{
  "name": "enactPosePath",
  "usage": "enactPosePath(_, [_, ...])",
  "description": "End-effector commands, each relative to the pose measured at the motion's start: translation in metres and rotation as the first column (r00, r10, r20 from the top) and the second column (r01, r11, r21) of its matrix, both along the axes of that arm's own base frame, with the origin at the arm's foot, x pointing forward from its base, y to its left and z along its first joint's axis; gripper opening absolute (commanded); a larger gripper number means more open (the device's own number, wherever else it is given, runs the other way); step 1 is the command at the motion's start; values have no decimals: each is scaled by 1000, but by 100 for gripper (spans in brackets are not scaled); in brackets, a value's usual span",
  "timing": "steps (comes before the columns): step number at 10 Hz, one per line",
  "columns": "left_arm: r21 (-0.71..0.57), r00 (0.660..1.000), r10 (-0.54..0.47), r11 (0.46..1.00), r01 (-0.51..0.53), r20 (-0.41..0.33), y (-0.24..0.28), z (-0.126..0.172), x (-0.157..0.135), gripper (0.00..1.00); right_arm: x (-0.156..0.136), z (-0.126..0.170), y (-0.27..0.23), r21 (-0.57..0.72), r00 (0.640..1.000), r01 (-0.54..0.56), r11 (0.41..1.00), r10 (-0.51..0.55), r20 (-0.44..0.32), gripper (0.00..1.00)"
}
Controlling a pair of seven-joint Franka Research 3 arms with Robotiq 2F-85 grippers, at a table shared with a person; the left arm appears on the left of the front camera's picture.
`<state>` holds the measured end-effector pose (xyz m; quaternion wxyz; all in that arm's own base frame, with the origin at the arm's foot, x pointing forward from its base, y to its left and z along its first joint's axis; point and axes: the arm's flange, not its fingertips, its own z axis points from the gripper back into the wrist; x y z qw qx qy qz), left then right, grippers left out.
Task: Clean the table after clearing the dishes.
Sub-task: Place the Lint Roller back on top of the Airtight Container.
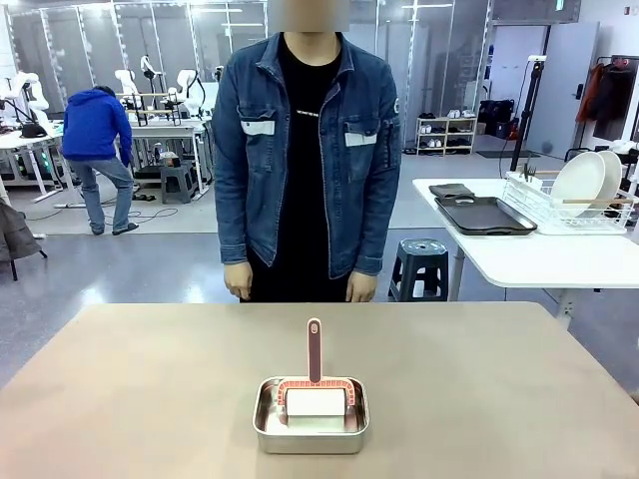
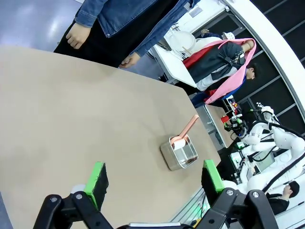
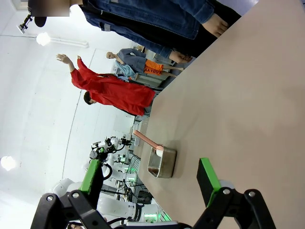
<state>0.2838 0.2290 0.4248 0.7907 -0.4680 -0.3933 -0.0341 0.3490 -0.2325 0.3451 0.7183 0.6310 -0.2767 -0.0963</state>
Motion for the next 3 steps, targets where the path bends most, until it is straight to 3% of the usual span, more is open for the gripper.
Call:
enactPosePath(1, [1, 1000, -14, 1000, 14, -6, 2, 1, -3, 100, -1, 4, 0, 1, 1000, -1, 1000, 1, -12, 100])
enactPosePath(3, [1, 1000, -14, 1000, 14, -6, 2, 1, -3, 100, -1, 4, 0, 1, 1000, -1, 1000, 1, -12, 100])
